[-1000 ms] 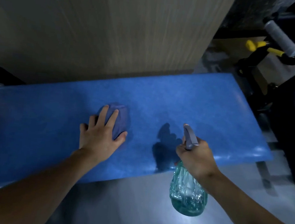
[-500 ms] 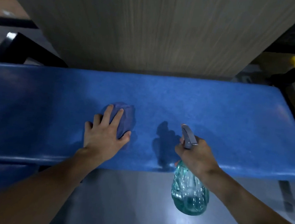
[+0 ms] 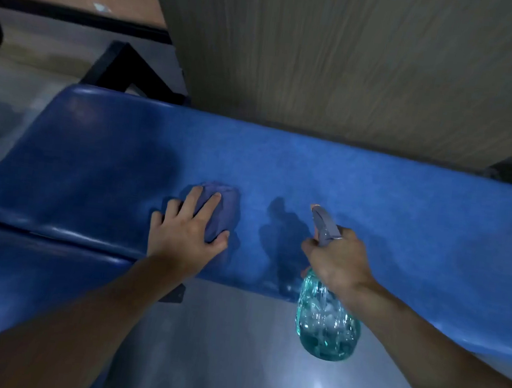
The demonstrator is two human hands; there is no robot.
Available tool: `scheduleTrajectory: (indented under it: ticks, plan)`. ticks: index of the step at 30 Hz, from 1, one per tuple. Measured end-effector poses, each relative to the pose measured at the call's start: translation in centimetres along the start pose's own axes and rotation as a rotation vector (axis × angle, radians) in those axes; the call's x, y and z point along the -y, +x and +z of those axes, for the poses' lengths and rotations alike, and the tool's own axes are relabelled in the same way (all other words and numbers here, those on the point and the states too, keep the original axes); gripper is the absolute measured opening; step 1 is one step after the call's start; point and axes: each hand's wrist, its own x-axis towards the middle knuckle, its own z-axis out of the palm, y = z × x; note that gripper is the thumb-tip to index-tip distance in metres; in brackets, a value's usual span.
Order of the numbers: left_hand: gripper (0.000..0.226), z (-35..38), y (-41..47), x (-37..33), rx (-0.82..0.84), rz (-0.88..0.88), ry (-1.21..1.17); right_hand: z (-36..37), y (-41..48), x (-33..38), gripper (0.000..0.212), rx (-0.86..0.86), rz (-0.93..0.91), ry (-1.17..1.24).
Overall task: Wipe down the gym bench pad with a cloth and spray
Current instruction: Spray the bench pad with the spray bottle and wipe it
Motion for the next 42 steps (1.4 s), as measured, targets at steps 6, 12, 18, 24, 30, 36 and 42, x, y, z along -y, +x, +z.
scheduleTrajectory:
  ticks: [6,12,18,24,30,36,42]
  plan:
    - [0.066,-0.8,-1.6,4.6,-0.042,-0.106,-0.043,4.1,-0.1,3.4,0.011,0.118,-0.045,0.066]
    - [0.065,-0.4,-4.9,10.5,-0.093,-0.111,-0.017,9.2,-0.6,8.0,0.013,0.215,-0.116,-0.004]
    - [0.066,-0.9,-7.3,14.3,-0.085,-0.196,0.002,14.3,-1.4,11.3,0.026,0.254,-0.234,-0.183]
    - [0.065,-1.3,-9.8,16.5,-0.123,-0.31,-0.026,18.1,-2.4,15.0,0.006,0.305,-0.23,-0.198]
    - [0.066,-1.9,-13.1,19.0,-0.131,-0.371,-0.033,22.6,-3.6,19.8,0.015,0.374,-0.364,-0.218]
    - [0.068,-2.1,-16.2,20.0,-0.117,-0.486,-0.015,26.5,-4.5,22.5,0.056,0.393,-0.43,-0.231]
    - [0.074,-2.3,-19.8,19.9,-0.052,-0.615,-0.005,26.1,-7.6,18.2,0.021,0.449,-0.43,-0.3]
